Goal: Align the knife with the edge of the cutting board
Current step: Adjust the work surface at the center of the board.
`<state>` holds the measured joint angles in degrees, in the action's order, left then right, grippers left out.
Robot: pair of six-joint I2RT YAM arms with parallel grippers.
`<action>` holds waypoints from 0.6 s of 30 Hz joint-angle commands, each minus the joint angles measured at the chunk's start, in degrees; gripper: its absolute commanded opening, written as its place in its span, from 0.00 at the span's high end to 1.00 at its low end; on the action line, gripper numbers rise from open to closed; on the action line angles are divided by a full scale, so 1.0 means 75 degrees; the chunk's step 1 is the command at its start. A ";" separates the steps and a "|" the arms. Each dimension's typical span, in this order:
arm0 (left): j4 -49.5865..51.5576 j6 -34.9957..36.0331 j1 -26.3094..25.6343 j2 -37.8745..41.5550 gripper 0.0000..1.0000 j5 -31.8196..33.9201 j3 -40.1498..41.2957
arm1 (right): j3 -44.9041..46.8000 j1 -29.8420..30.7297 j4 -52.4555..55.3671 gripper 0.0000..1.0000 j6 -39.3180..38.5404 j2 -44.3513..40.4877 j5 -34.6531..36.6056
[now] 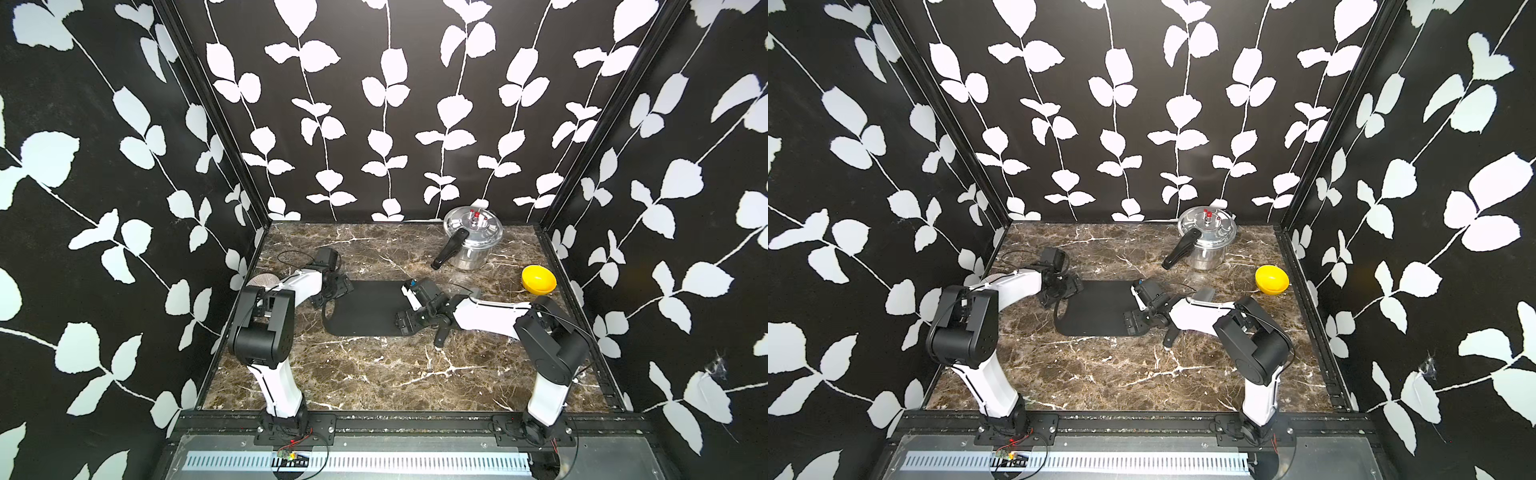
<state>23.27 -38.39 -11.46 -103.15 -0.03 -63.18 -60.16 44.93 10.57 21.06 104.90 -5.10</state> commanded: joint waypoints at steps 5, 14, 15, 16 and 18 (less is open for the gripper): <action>0.1225 0.0005 -0.0209 0.0182 0.02 -0.0587 -0.0436 | -0.0101 0.0055 0.0003 0.02 -0.0074 -0.0133 -0.0402; 0.1109 0.1013 -0.0193 0.1519 0.02 0.0529 -0.0647 | 0.0660 -0.0304 0.0103 0.01 0.0689 -0.1666 0.0414; 0.1025 0.1043 -0.0198 0.1657 0.02 0.0385 -0.0606 | 0.0785 -0.0402 0.0104 0.01 0.0811 -0.2004 0.0448; 0.0918 0.1022 -0.0211 0.1775 0.02 0.0275 -0.0542 | 0.0925 -0.0516 0.0128 0.01 0.0946 -0.2248 0.0515; 0.0750 0.1002 -0.0296 0.1961 0.02 0.0153 -0.0443 | 0.1174 -0.0693 0.0248 0.01 0.1197 -0.2696 0.0722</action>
<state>30.41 -32.47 -13.13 -91.24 1.91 -67.05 -53.30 41.39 12.16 26.02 88.47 -2.76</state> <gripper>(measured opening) 0.984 0.993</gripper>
